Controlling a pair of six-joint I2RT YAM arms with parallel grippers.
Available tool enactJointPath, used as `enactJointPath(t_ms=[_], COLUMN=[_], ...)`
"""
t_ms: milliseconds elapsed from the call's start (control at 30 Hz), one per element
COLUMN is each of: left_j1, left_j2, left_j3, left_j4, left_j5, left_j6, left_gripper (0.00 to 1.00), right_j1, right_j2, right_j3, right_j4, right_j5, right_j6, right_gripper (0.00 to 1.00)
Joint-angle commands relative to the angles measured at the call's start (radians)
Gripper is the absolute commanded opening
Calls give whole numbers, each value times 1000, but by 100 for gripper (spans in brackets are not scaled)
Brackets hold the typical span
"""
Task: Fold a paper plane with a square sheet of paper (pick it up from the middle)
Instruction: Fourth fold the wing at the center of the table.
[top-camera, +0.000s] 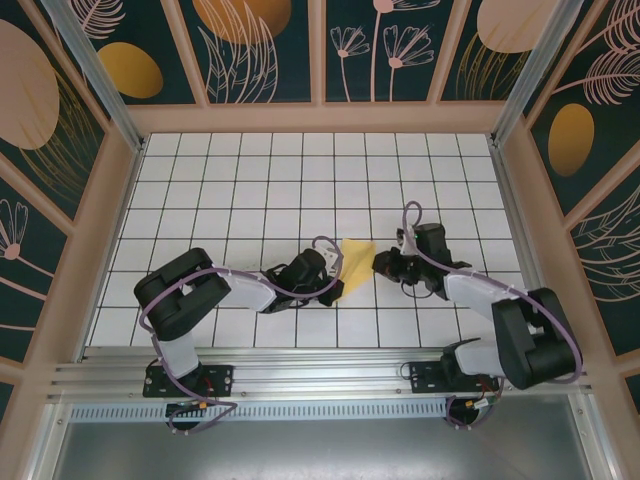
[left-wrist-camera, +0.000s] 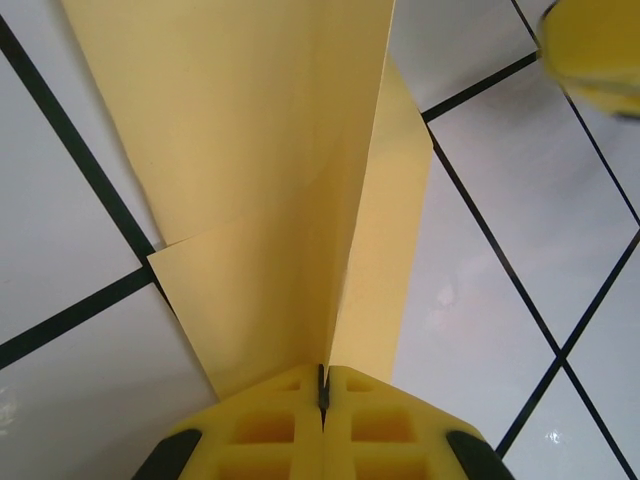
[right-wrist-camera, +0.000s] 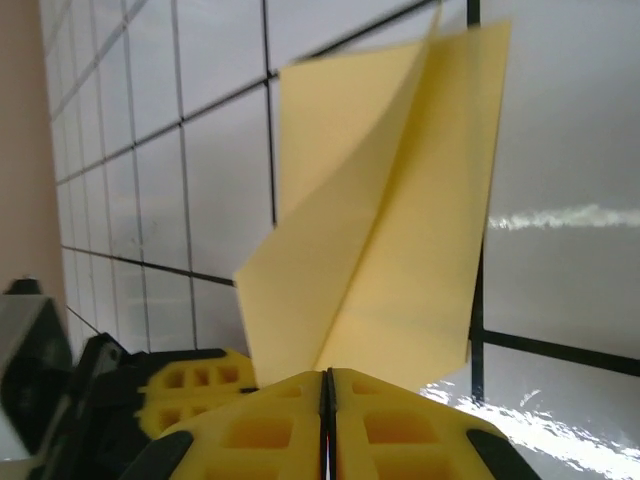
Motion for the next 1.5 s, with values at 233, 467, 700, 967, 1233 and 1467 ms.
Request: enactJointPath(t_ms=[233, 467, 700, 967, 1233, 1467], left_j1=[3, 5, 9, 17, 32, 36], left_j2=[27, -36, -78, 18, 72, 87], left_j3=[-16, -49, -120, -116, -99, -70], left_j4=[-25, -14, 120, 168, 110, 50], left_j5=[52, -31, -29, 29, 28, 42], left_j6=[-4, -43, -176, -314, -440, -451], left_gripper=[0, 0, 0, 0, 0, 0], right_j1=[82, 91, 98, 110, 117, 109], right_j2=[208, 293, 283, 272, 254, 132], right_j3=[127, 129, 105, 123, 135, 116], right_j4=[9, -115, -117, -106, -114, -34], right_j5=[14, 179, 179, 149, 155, 113], right_j6=[-65, -75, -48, -48, -45, -14], right_gripper=[10, 6, 4, 5, 6, 9])
